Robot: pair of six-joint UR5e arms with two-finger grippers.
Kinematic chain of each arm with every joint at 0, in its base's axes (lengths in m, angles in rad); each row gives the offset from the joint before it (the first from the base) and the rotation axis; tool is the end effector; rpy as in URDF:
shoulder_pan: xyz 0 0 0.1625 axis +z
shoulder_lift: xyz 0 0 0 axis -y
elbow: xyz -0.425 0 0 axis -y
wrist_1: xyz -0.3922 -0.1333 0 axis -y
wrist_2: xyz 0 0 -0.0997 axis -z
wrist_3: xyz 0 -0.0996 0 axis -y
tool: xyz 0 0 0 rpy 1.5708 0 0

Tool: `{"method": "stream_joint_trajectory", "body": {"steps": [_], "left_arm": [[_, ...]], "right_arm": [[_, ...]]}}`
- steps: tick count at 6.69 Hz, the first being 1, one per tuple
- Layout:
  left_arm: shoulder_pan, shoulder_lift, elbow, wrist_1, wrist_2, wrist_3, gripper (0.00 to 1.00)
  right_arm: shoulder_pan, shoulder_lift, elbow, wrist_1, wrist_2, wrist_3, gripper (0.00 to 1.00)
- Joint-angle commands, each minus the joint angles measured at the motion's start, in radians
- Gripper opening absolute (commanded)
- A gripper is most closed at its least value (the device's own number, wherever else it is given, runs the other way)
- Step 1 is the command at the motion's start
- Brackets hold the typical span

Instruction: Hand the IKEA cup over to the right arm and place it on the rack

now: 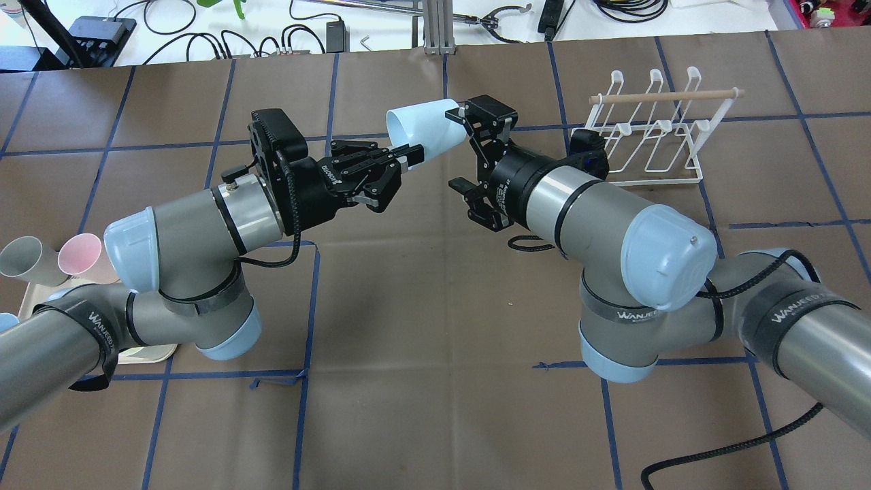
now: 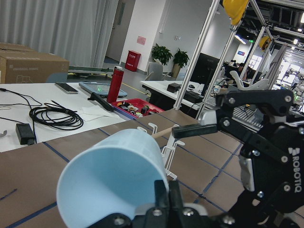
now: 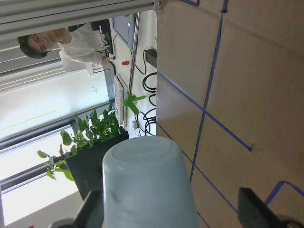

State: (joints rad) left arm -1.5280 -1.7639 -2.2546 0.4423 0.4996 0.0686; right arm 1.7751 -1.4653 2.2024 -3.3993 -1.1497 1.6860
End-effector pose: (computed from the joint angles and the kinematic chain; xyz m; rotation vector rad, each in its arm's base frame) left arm -0.2027 -0.4267 0.3484 -0.7170 -1.8215 1.2271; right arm 0.2641 -0.4169 0.3681 1.1627 1.6571 -0.3661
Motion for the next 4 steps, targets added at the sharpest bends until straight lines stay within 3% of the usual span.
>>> {"method": "stream_joint_trajectory", "body": {"steps": [1,4], "left_arm": [[-0.006,0.0,-0.002,0.001,0.0,-0.009,0.03],[-0.012,-0.002,-0.002,0.001,0.0,-0.01,0.04]], "right_arm": [[0.006,0.042,-0.041,0.003,0.001,-0.002,1.0],[0.006,0.042,-0.064,0.006,-0.001,-0.003,1.0]]}}
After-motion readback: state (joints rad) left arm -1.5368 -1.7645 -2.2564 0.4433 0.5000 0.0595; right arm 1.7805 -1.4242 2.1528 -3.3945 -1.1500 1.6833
